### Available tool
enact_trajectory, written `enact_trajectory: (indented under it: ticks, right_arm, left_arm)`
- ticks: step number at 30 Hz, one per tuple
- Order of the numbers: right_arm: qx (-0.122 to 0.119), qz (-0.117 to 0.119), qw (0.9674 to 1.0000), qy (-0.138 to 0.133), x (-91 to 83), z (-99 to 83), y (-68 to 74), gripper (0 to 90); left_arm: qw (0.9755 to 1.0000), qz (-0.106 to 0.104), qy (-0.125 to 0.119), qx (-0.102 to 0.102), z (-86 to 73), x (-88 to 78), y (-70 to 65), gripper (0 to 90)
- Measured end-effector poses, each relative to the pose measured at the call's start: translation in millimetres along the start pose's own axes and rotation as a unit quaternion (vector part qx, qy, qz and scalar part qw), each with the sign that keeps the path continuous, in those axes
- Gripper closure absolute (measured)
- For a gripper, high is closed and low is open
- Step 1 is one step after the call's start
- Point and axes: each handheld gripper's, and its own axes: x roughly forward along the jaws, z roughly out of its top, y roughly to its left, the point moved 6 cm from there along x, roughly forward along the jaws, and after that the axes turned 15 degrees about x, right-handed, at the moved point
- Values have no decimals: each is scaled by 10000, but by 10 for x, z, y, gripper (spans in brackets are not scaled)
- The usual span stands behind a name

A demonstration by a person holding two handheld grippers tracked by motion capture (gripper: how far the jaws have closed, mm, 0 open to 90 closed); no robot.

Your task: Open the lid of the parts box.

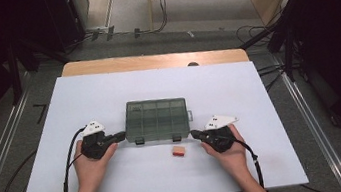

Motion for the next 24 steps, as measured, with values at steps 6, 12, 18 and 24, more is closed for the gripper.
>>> enact_trajectory:
  ticks: [6, 12, 18, 24]
  right_arm:
    - [5, 1, 10000, 7, 12, -3, 5, 882]
    - [-29, 23, 10000, -24, 6, 6, 18, 882]
    - [-50, 30, 10000, -61, -6, 17, 26, 882]
    - [-122, 11, 9999, -97, -27, 45, 56, 882]
  left_arm:
    - [10000, -8, 68, 21, -14, 13, -1, 900]
    - [10000, -1, 58, 20, -13, 10, -2, 900]
    - [10000, -34, 48, 9, -15, 10, 0, 900]
    - [10000, -44, 51, 20, -17, 9, 0, 900]
